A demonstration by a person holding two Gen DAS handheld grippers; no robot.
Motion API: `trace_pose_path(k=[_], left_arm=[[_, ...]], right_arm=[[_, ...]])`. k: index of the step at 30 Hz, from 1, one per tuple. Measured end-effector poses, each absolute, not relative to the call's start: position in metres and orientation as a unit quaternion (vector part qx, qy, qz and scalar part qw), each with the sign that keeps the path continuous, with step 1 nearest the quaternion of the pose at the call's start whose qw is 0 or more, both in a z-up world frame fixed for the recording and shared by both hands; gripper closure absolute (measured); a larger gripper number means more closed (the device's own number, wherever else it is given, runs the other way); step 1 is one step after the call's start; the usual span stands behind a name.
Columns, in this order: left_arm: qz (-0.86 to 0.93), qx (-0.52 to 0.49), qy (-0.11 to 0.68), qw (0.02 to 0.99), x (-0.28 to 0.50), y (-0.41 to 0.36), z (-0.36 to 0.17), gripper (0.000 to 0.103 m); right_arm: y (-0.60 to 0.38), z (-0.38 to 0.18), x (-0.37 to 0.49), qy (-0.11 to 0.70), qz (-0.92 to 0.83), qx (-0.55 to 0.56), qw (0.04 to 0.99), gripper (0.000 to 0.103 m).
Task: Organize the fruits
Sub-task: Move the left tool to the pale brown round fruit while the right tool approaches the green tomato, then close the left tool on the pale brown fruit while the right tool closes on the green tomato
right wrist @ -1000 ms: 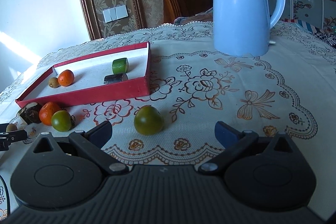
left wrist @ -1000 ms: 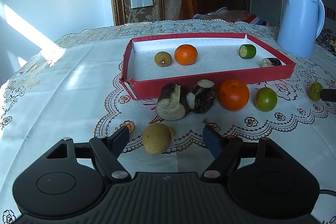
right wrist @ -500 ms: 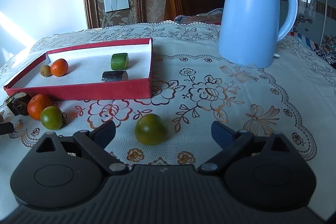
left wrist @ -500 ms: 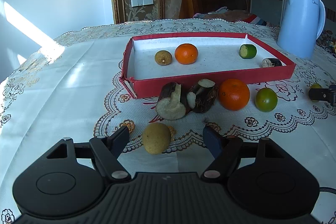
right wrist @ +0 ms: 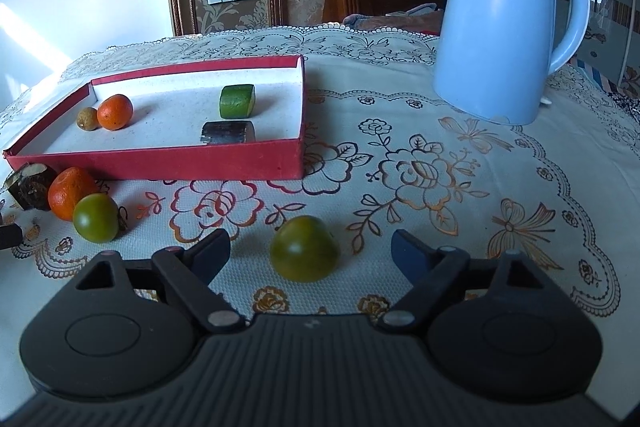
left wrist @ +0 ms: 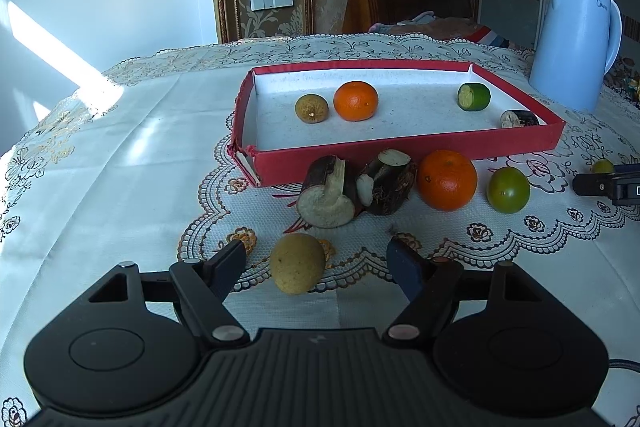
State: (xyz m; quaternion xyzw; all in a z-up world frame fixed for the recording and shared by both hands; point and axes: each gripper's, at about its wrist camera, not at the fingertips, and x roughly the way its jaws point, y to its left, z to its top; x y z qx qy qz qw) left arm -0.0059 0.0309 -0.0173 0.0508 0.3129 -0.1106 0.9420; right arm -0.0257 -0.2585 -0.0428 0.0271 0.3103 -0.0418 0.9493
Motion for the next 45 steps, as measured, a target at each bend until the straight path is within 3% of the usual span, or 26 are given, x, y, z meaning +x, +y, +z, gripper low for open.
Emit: trace_pose_path(k=[20, 24, 26, 28, 31, 35, 39, 45], left_arm=[[-0.120, 0.036, 0.300, 0.946, -0.0096, 0.0349, -0.0154, 0.027], [-0.113, 0.036, 0.304, 0.945, -0.0086, 0.0349, -0.0162, 0.047], [-0.109, 0.038, 0.303, 0.946, -0.0088, 0.0342, -0.0163, 0.050], [-0.103, 0.035, 0.301, 0.947, -0.0092, 0.0357, -0.0161, 0.061], [-0.100, 0.028, 0.299, 0.949, -0.0098, 0.0387, -0.0159, 0.068], [-0.092, 0.032, 0.297, 0.950, -0.0104, 0.0380, -0.0160, 0.076], [-0.093, 0.031, 0.298, 0.949, -0.0101, 0.0382, -0.0162, 0.076], [-0.092, 0.034, 0.298, 0.950, -0.0102, 0.0371, -0.0161, 0.076]], right_arm=[[-0.2579, -0.0439, -0.0227, 0.313, -0.032, 0.028, 0.949, 0.023], [-0.2577, -0.0441, -0.0228, 0.313, -0.033, 0.025, 0.949, 0.024], [-0.2576, -0.0439, -0.0228, 0.313, -0.033, 0.025, 0.949, 0.024], [-0.2574, -0.0440, -0.0230, 0.313, -0.033, 0.025, 0.949, 0.024], [-0.2574, -0.0440, -0.0234, 0.311, -0.034, 0.026, 0.950, 0.025], [-0.2569, -0.0432, -0.0254, 0.307, -0.038, 0.025, 0.951, 0.036], [-0.2557, -0.0428, -0.0261, 0.305, -0.039, 0.022, 0.951, 0.042], [-0.2552, -0.0419, -0.0280, 0.299, -0.041, 0.021, 0.953, 0.065]])
